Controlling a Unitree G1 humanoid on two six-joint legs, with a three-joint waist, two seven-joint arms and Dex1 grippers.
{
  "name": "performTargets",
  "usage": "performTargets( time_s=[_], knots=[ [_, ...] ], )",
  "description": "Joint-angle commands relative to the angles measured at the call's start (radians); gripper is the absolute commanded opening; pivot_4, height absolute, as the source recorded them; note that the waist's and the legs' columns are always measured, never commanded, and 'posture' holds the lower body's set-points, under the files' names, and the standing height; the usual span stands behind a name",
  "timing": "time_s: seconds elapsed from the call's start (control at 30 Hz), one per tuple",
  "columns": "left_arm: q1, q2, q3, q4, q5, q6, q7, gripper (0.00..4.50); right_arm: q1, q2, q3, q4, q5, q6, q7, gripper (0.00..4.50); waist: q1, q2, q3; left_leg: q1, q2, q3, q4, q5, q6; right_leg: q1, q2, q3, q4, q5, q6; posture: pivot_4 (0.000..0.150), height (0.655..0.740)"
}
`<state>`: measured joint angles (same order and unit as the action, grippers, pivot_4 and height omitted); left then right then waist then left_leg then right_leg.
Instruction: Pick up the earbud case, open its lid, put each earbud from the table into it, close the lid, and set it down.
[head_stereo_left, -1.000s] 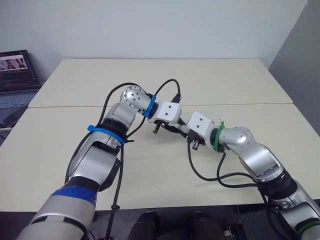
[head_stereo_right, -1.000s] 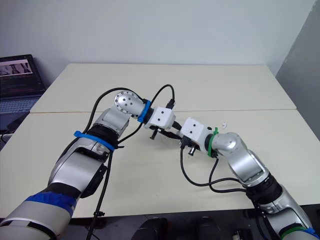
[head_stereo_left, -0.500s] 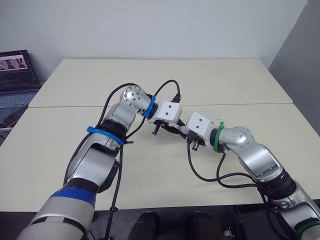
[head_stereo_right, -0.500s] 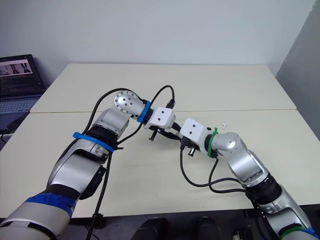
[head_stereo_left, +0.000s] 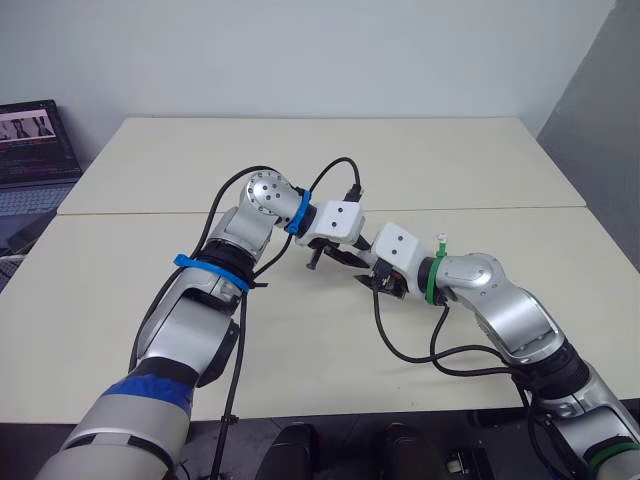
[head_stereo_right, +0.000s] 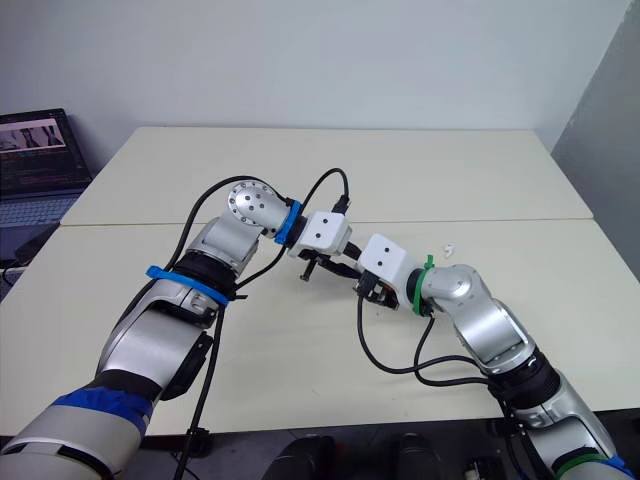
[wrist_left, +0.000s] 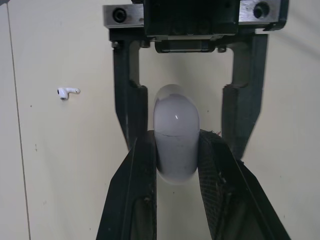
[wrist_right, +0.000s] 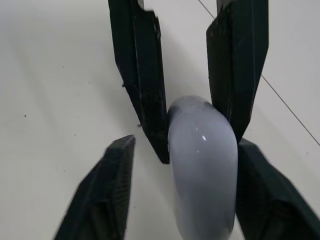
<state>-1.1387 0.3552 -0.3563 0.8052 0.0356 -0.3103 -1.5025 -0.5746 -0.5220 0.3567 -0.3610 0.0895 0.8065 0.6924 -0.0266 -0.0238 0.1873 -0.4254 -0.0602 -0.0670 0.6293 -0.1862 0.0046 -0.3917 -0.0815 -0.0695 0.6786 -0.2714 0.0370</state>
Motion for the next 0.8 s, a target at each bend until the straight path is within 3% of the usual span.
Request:
performTargets(
  time_s=[0.03, 0.07, 0.13, 0.23, 0.4, 0.8],
  knots=[
    [0.002, 0.004, 0.044, 0.002, -0.036, 0.049, 0.003, 0.75, 0.024, -0.032, -0.103, -0.102, 0.054, 0.045, 0.014, 4.19, 0.0, 0.0, 0.0, 0.0, 0.0, 0.0, 0.0, 0.0, 0.0, 0.0, 0.0, 0.0, 0.0, 0.0, 0.0, 0.15, 0.74],
    [0.007, 0.004, 0.057, 0.011, -0.047, 0.092, 0.005, 0.75, 0.04, -0.042, -0.139, -0.132, 0.073, 0.061, 0.014, 4.48, 0.0, 0.0, 0.0, 0.0, 0.0, 0.0, 0.0, 0.0, 0.0, 0.0, 0.0, 0.0, 0.0, 0.0, 0.0, 0.15, 0.74],
    [0.019, 0.003, 0.091, 0.023, -0.081, 0.183, 0.009, 0.75, 0.07, -0.045, -0.218, -0.194, 0.112, 0.094, -0.001, 4.48, 0.0, 0.0, 0.0, 0.0, 0.0, 0.0, 0.0, 0.0, 0.0, 0.0, 0.0, 0.0, 0.0, 0.0, 0.001, 0.15, 0.74],
    [0.055, -0.015, 0.182, -0.018, -0.203, 0.47, 0.021, 0.75, 0.129, -0.056, -0.307, -0.28, 0.147, 0.112, -0.02, 4.48, -0.001, 0.0, 0.0, 0.0, 0.0, -0.001, 0.0, 0.0, 0.0, 0.0, 0.0, 0.0, 0.0, -0.001, 0.001, 0.15, 0.74],
    [0.142, -0.036, 0.269, -0.178, -0.332, 0.804, 0.099, 0.75, 0.137, -0.066, -0.329, -0.329, 0.147, 0.12, -0.067, 4.48, -0.002, 0.0, 0.0, 0.0, 0.0, -0.001, 0.0, 0.0, 0.0, 0.0, 0.0, 0.0, 0.001, -0.001, 0.001, 0.15, 0.74],
    [0.261, -0.022, 0.264, -0.446, -0.42, 0.975, 0.166, 0.75, 0.072, -0.074, -0.288, -0.226, 0.112, 0.09, -0.134, 4.48, 0.0, 0.0, 0.0, 0.0, 0.0, -0.001, 0.0, 0.0, 0.0, 0.0, -0.004, 0.0, 0.001, 0.003, -0.004, 0.15, 0.74]
  ],
)
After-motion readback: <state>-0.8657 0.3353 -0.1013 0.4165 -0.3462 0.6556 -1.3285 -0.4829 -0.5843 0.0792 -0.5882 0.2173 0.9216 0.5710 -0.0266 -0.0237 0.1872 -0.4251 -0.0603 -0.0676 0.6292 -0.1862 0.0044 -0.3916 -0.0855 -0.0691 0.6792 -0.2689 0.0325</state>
